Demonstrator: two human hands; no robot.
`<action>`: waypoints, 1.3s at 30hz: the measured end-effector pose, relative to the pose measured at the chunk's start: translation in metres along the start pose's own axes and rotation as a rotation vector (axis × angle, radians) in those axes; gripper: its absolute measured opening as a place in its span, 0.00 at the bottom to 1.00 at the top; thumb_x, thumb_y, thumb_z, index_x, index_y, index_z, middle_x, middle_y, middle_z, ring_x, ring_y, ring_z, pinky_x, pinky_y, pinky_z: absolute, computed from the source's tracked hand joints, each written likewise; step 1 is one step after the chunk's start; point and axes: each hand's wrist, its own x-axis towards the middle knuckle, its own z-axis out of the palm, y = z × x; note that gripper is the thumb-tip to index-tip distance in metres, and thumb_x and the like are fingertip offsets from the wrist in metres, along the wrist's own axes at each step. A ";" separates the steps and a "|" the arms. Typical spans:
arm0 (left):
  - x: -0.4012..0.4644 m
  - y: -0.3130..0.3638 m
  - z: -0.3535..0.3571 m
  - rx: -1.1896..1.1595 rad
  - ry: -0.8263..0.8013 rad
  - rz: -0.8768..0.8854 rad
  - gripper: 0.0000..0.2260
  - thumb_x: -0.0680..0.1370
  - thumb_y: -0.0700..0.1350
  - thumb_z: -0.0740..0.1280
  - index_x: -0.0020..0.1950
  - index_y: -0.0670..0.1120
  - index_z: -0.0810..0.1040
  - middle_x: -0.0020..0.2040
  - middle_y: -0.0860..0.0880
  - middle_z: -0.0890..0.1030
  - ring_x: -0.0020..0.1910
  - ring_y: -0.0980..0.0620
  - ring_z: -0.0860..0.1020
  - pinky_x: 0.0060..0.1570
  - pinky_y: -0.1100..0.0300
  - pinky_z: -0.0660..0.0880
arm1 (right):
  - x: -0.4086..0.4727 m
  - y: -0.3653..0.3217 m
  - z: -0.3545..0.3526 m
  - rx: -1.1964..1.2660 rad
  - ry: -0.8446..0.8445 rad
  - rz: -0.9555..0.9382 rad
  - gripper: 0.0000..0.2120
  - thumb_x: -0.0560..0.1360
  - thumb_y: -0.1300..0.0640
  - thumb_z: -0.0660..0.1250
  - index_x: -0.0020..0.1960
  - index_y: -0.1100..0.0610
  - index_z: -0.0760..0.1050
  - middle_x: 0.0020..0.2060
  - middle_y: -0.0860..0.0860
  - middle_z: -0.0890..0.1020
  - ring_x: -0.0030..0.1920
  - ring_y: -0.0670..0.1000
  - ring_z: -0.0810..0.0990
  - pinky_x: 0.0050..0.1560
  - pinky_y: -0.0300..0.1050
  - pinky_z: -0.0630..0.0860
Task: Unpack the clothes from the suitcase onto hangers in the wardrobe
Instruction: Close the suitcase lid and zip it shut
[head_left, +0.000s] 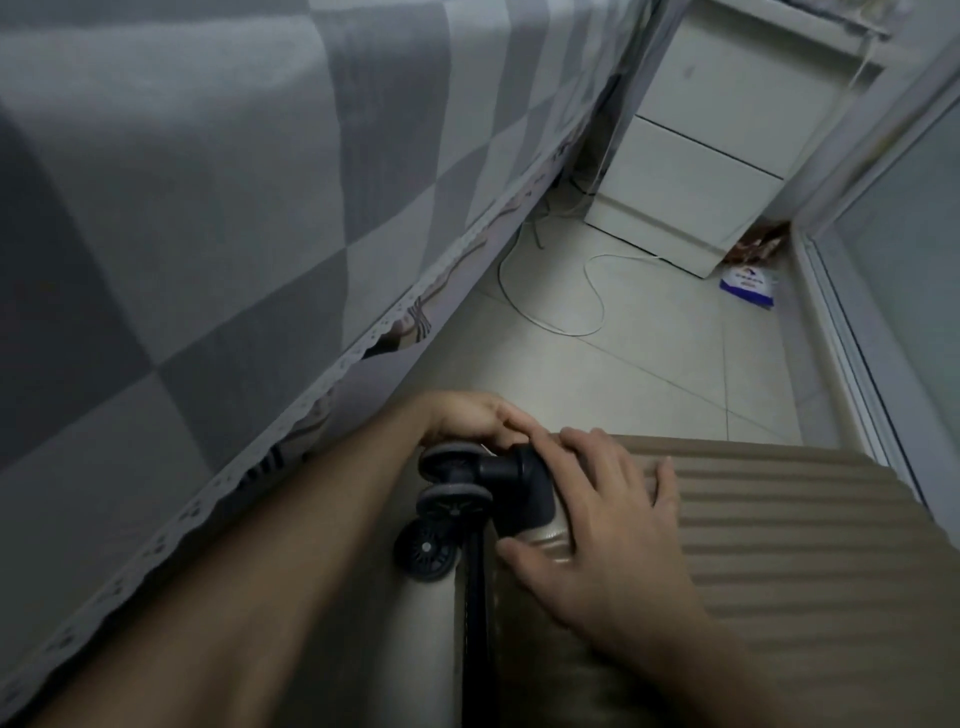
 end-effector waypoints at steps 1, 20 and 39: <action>0.006 0.001 -0.001 0.066 -0.029 -0.008 0.18 0.76 0.26 0.55 0.64 0.36 0.71 0.42 0.51 0.80 0.36 0.61 0.80 0.40 0.69 0.76 | 0.001 0.000 0.001 -0.008 0.010 0.001 0.37 0.60 0.32 0.56 0.66 0.47 0.70 0.58 0.48 0.77 0.62 0.54 0.74 0.57 0.70 0.66; -0.012 -0.011 -0.010 0.332 0.261 0.084 0.12 0.73 0.32 0.64 0.32 0.45 0.73 0.25 0.56 0.75 0.26 0.65 0.72 0.29 0.72 0.67 | 0.045 -0.045 -0.005 -0.325 -0.232 -0.028 0.26 0.73 0.52 0.65 0.68 0.53 0.60 0.65 0.53 0.67 0.68 0.60 0.62 0.69 0.65 0.51; -0.065 -0.076 0.045 0.132 0.585 0.182 0.15 0.76 0.29 0.60 0.35 0.46 0.73 0.31 0.55 0.79 0.32 0.62 0.76 0.37 0.65 0.71 | 0.060 -0.012 -0.006 0.090 0.067 -0.040 0.20 0.69 0.51 0.71 0.58 0.59 0.73 0.60 0.57 0.75 0.64 0.59 0.70 0.67 0.56 0.62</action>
